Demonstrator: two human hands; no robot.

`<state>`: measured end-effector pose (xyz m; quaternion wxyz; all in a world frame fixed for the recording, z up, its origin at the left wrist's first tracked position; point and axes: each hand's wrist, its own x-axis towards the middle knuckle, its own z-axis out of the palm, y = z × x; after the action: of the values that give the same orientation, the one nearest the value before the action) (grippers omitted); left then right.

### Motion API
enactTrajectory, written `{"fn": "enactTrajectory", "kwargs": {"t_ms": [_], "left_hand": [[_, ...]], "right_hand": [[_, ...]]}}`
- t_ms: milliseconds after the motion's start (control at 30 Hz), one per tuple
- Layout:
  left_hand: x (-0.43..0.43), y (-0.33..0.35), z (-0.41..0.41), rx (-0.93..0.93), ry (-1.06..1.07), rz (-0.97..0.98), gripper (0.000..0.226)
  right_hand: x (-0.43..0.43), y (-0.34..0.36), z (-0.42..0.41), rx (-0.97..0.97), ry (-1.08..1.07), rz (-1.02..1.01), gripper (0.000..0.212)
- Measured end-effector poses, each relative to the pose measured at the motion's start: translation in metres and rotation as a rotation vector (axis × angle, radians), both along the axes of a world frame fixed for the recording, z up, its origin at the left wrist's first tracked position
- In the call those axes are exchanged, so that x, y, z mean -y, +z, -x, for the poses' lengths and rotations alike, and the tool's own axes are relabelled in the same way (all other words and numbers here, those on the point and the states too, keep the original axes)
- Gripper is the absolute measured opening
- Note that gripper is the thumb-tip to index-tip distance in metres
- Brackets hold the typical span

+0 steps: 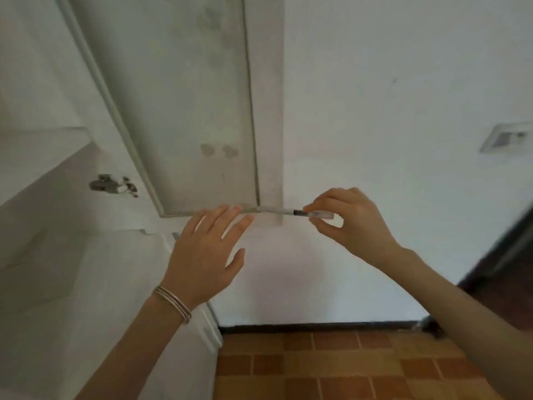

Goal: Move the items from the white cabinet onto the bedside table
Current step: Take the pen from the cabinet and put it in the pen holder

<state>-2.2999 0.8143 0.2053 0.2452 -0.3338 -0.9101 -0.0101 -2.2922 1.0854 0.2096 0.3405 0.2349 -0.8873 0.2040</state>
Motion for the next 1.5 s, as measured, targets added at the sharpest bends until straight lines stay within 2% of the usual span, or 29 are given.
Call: {"fn": "enactTrajectory", "kwargs": {"t_ms": [167, 333, 533, 667, 867, 1100, 1267, 1500], "left_hand": [[-0.125, -0.018, -0.026, 0.062, -0.345, 0.014, 0.051], [-0.259, -0.048, -0.107, 0.129, -0.685, 0.094, 0.054], [-0.4, -0.089, -0.279, 0.197, -1.083, 0.193, 0.055], [-0.473, -0.105, -0.409, 0.231, -1.277, 0.232, 0.053], [-0.551, -0.099, -0.567, 0.207, -1.482, 0.223, 0.05], [-0.626, -0.076, -0.704, 0.097, -1.73, 0.183, 0.049], [-0.674, -0.094, -0.776, 0.09, -1.853, 0.26, 0.051], [-0.804, -0.099, -0.853, 0.132, -1.94, 0.227, 0.05]], "right_hand": [[-0.104, -0.019, -0.125, 0.057, -0.349, -0.011, 0.019], [-0.181, -0.051, -0.285, 0.058, -0.699, -0.071, 0.014], [-0.24, -0.088, -0.505, 0.251, -1.061, -0.077, 0.009], [-0.263, -0.094, -0.651, 0.348, -1.282, -0.097, 0.013], [-0.269, -0.079, -0.824, 0.362, -1.578, -0.057, 0.015], [-0.275, -0.067, -0.944, 0.247, -1.845, -0.084, 0.012], [-0.296, -0.084, -1.002, 0.241, -1.942, -0.056, 0.014], [-0.393, -0.085, -1.075, 0.231, -2.071, -0.026, 0.013]]}}
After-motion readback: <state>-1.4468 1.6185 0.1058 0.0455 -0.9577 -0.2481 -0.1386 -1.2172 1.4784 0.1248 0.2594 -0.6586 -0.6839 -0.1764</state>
